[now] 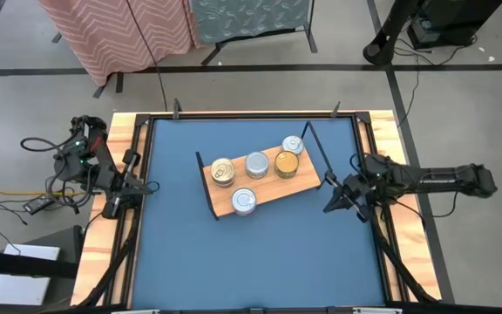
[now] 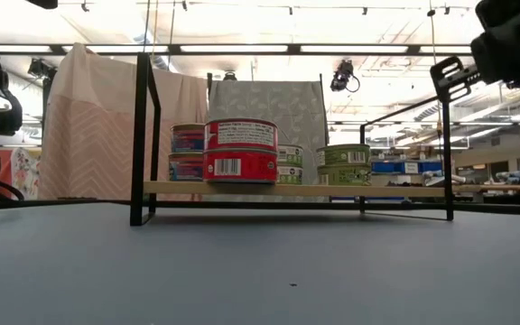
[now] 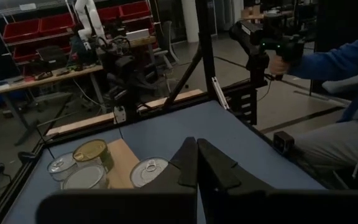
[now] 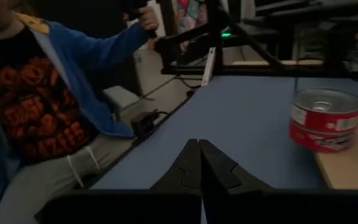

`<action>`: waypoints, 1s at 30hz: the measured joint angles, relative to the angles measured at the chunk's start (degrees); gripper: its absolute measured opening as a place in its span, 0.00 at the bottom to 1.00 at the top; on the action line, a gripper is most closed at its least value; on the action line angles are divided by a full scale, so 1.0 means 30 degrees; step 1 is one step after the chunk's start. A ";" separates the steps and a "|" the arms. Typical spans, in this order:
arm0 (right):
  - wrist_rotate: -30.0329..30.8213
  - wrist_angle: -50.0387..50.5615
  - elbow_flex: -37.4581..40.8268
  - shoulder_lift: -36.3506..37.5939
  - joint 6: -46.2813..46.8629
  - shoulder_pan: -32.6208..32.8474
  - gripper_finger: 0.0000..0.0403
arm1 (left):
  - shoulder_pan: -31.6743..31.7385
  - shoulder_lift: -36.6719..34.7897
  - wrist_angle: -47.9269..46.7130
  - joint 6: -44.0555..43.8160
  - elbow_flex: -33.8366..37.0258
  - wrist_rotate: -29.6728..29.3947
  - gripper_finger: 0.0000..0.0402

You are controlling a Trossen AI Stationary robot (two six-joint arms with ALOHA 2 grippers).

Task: Stack canned seafood by type on shelf
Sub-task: Return to Home Position

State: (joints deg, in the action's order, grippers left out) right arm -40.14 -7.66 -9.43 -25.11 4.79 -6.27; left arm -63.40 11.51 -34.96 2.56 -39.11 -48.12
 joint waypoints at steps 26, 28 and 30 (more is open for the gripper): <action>1.2222 -0.2718 0.3024 0.2130 0.1252 0.6008 0.01 | 0.0002 0.0044 -0.0239 -0.1454 0.0000 -0.1998 0.01; 1.3715 -0.2705 0.3024 0.2123 0.1342 0.7130 0.01 | 0.0007 0.0043 -0.0266 -0.1449 0.0069 -0.2292 0.01; 1.4802 -0.2557 0.3024 0.2048 0.0912 0.8219 0.01 | 0.0007 0.0036 -0.0145 -0.1459 0.0408 -0.2697 0.01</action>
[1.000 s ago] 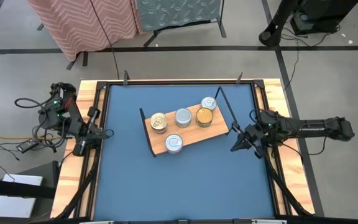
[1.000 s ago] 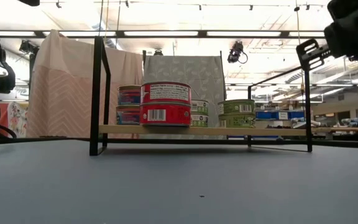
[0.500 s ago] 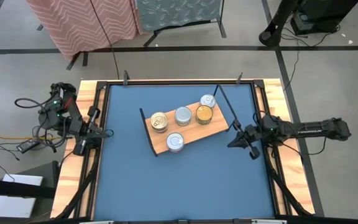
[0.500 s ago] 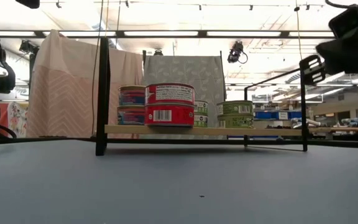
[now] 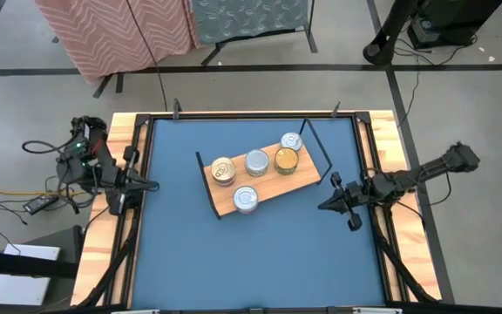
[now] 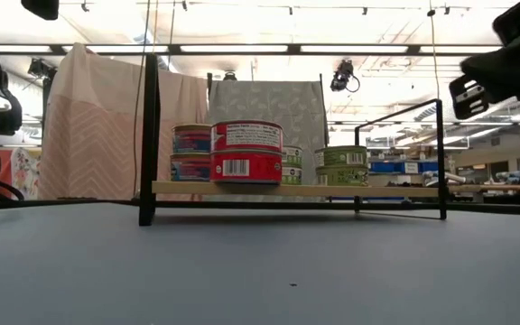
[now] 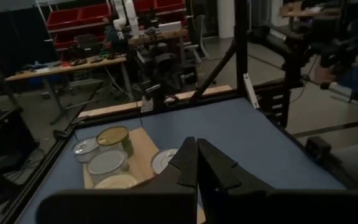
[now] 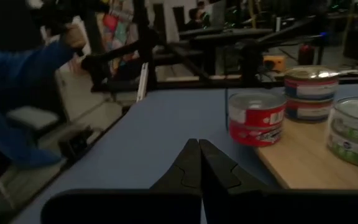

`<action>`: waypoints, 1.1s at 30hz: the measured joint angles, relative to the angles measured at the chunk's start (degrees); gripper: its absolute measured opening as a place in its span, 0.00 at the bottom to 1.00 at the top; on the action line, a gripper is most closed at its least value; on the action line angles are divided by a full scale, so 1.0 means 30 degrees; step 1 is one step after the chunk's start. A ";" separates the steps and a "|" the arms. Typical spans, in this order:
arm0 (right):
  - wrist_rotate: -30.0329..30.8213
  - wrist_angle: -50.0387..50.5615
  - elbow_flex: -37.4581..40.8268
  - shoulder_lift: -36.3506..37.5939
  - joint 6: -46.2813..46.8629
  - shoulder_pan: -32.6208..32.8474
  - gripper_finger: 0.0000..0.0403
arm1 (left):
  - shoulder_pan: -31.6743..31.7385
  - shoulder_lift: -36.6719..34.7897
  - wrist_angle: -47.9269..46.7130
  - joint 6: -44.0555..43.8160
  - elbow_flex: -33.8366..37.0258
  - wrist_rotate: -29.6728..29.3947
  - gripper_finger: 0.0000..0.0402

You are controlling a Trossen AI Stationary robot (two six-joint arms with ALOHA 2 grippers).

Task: Stack canned seafood by type on shelf
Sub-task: Return to Home Position

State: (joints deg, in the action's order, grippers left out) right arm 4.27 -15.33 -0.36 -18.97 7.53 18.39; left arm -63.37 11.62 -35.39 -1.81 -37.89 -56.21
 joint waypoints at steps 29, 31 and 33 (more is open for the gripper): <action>-0.0296 0.0225 0.0000 -0.0013 -0.0203 0.1968 0.09 | -0.0007 -0.3799 0.8931 -0.1903 0.8567 0.9225 0.01; -0.0296 0.0214 0.0000 -0.0011 -0.0203 0.1968 0.09 | 0.0000 -0.3796 0.9551 -0.2631 0.9481 0.9756 0.01; -0.0296 0.0141 0.0000 -0.0013 -0.0203 0.1968 0.08 | -0.0007 -0.3796 1.1082 -0.3046 1.0667 1.0791 0.01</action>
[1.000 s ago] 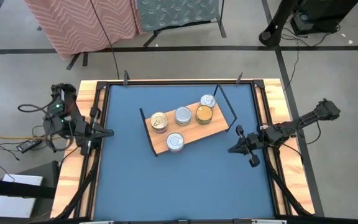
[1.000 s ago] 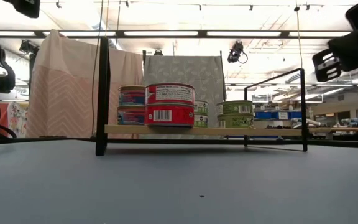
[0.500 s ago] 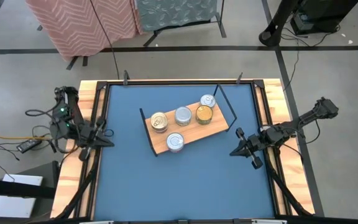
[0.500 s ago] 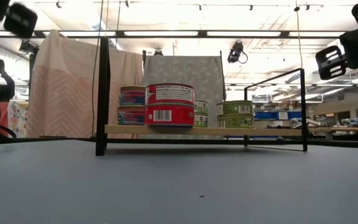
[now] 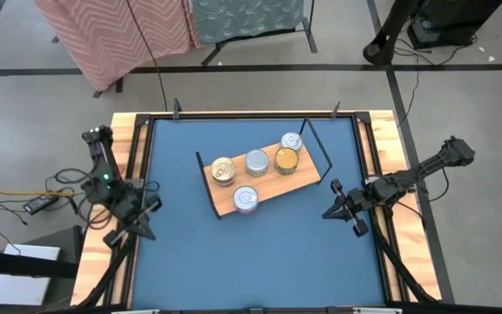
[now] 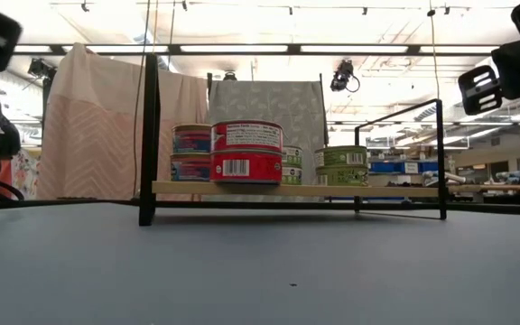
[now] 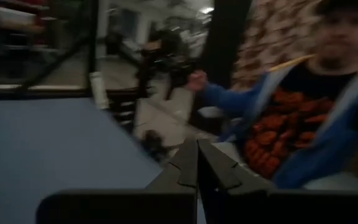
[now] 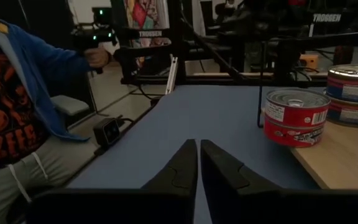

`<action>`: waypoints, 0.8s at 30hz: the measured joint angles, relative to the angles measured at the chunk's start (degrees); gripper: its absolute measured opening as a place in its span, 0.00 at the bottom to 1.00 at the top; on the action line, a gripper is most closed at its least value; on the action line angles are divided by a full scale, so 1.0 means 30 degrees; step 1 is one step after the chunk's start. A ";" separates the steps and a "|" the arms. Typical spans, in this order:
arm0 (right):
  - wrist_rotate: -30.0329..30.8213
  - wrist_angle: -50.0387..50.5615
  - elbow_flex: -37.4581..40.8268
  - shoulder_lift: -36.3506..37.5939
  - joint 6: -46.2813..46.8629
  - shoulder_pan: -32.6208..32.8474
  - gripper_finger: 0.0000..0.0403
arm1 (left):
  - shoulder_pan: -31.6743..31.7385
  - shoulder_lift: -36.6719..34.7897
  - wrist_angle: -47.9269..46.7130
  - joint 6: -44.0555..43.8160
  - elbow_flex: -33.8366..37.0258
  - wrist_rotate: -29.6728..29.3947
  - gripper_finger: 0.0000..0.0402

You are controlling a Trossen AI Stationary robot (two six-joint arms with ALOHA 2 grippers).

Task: Stack canned seafood by type on shelf
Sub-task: Return to Home Position

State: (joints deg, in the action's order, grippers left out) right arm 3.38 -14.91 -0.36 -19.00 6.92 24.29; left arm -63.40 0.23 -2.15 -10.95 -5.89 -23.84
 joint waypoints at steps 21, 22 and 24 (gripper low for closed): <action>-0.0007 -0.0003 0.0000 0.0000 -0.0007 -0.0007 0.07 | -0.1261 0.0452 0.0850 0.4601 0.1806 0.7366 0.01; -0.0007 -0.0003 0.0000 0.0000 -0.0007 0.0000 0.07 | -0.1340 0.0490 0.0850 0.4574 0.1806 0.7373 0.01; -0.0007 -0.0003 0.0000 0.0000 -0.0007 -0.0001 0.07 | -0.1509 0.0568 0.0846 0.4241 0.1806 0.7373 0.01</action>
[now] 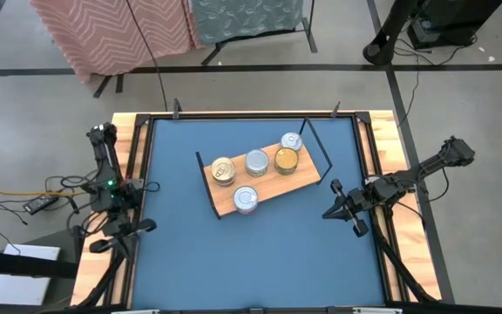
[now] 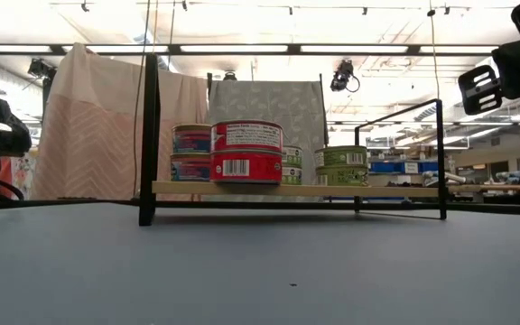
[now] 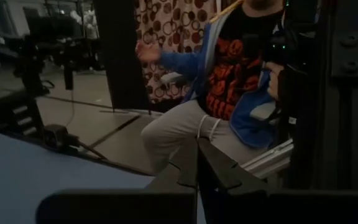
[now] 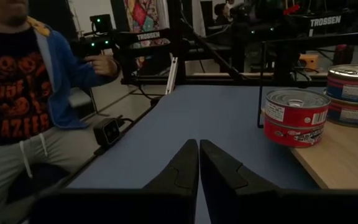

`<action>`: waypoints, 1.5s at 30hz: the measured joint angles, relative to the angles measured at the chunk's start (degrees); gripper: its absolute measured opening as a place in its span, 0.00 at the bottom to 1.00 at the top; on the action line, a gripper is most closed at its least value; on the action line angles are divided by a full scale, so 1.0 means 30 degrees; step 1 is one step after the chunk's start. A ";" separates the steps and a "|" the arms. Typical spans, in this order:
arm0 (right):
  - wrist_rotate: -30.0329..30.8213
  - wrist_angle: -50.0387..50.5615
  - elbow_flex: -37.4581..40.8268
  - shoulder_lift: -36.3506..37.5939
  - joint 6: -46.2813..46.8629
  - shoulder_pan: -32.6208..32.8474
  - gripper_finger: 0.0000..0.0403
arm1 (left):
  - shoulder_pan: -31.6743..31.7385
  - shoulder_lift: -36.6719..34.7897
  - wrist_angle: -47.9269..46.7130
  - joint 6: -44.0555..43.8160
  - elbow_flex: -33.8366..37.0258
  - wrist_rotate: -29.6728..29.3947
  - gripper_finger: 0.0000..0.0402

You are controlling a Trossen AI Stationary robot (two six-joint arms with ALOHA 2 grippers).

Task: Stack canned seafood by type on shelf
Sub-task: Return to Home Position

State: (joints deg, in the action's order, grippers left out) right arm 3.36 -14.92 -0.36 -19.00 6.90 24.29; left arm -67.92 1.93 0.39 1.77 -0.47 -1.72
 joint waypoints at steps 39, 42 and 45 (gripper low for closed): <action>0.0000 0.0007 0.0000 0.0000 0.0006 0.0001 0.08 | -0.0079 0.0015 0.0041 -0.4186 0.0015 -0.0007 0.01; 0.0000 0.0007 0.0000 0.0000 0.0007 0.0001 0.08 | -0.0079 0.0015 0.0041 -0.4186 0.0015 -0.0007 0.01; -0.0002 0.0007 0.0000 0.0000 0.0002 0.0001 0.07 | -0.0079 0.0015 0.0041 -0.4186 0.0015 -0.0007 0.01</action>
State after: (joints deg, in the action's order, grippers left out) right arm 3.35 -14.90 -0.36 -19.00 6.90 24.29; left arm -68.16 1.98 0.51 -10.79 -0.43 -1.74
